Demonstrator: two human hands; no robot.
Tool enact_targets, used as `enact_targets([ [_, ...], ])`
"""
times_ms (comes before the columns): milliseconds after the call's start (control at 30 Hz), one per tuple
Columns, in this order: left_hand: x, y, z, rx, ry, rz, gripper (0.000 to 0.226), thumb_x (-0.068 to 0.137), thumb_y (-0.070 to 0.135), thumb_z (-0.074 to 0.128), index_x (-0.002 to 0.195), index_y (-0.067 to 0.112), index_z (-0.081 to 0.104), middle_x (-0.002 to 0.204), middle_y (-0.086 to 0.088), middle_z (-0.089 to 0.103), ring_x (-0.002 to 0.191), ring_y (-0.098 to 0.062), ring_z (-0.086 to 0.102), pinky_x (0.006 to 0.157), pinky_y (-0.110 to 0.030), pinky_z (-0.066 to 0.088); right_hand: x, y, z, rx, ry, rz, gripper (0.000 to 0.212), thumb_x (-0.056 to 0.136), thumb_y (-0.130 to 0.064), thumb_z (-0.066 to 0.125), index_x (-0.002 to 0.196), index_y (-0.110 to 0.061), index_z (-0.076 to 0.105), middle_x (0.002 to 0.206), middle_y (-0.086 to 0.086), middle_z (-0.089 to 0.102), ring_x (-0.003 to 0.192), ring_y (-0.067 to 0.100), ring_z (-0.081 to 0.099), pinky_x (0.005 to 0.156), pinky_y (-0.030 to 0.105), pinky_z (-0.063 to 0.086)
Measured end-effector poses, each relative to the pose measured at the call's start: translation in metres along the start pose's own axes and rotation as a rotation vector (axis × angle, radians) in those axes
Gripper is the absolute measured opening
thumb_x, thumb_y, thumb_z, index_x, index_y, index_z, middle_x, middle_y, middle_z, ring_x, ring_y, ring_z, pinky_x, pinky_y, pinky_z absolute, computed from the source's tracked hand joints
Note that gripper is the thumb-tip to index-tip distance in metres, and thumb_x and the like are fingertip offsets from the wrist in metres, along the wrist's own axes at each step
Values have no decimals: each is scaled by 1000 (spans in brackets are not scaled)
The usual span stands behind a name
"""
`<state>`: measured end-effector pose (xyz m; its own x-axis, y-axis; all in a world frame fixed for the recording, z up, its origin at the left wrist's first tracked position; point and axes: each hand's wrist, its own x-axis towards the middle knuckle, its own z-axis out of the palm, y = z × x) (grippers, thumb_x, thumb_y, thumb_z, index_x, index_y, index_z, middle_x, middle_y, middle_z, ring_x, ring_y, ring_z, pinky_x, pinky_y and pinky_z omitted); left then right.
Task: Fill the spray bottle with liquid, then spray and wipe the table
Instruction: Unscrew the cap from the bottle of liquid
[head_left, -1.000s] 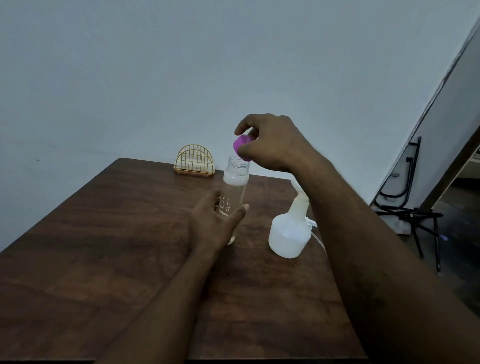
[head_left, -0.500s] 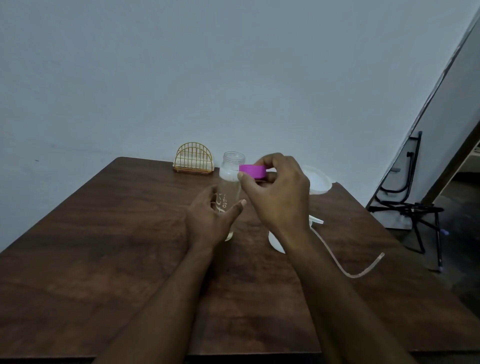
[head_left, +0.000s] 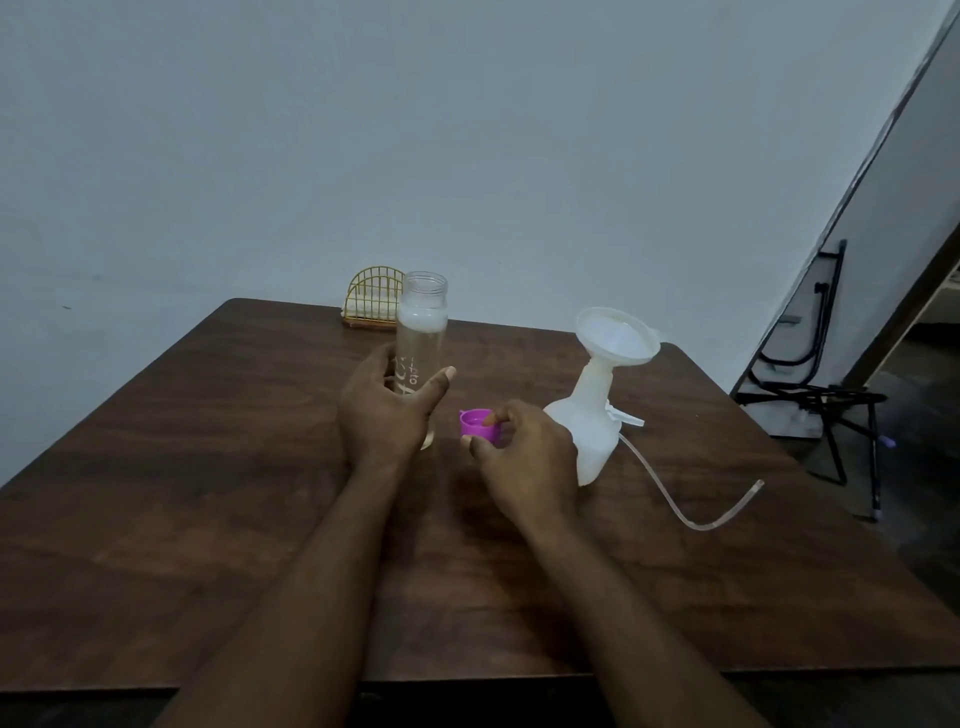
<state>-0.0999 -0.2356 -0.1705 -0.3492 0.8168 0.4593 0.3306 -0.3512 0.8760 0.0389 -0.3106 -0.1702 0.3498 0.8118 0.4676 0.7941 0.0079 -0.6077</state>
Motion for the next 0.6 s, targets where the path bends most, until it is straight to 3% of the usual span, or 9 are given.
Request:
enact_targets([
  [200, 1, -1, 1, -1, -3, 11, 49, 70, 61, 87, 109, 36, 70, 95, 17, 73, 80, 7, 64, 64, -17, 47, 5, 5, 16, -72, -119, 51, 28, 79, -38, 89, 90, -33, 64, 98, -8, 74, 80, 6, 60, 59, 13, 37],
  [367, 1, -3, 2, 8, 9, 27, 58, 70, 65, 85, 116, 32, 71, 102, 15, 73, 86, 0, 67, 71, -25, 55, 4, 9, 23, -110, -181, 69, 37, 81, -36, 88, 111, -30, 68, 113, -3, 76, 94, 13, 68, 71, 19, 46],
  [433, 1, -2, 1, 2, 5, 27, 57, 70, 64, 85, 115, 33, 70, 100, 16, 72, 85, 4, 65, 70, -23, 54, 3, 8, 19, -93, -187, 57, 38, 82, -39, 86, 113, -29, 67, 111, -5, 75, 91, 11, 66, 70, 19, 44],
  [600, -3, 2, 1, 29, 5, 94, 62, 71, 66, 84, 121, 32, 69, 103, 18, 70, 84, 7, 63, 69, -14, 48, -7, 12, -4, 39, 22, -21, 18, 86, -35, 82, 99, -26, 73, 97, -13, 75, 81, -1, 60, 66, 6, 37],
])
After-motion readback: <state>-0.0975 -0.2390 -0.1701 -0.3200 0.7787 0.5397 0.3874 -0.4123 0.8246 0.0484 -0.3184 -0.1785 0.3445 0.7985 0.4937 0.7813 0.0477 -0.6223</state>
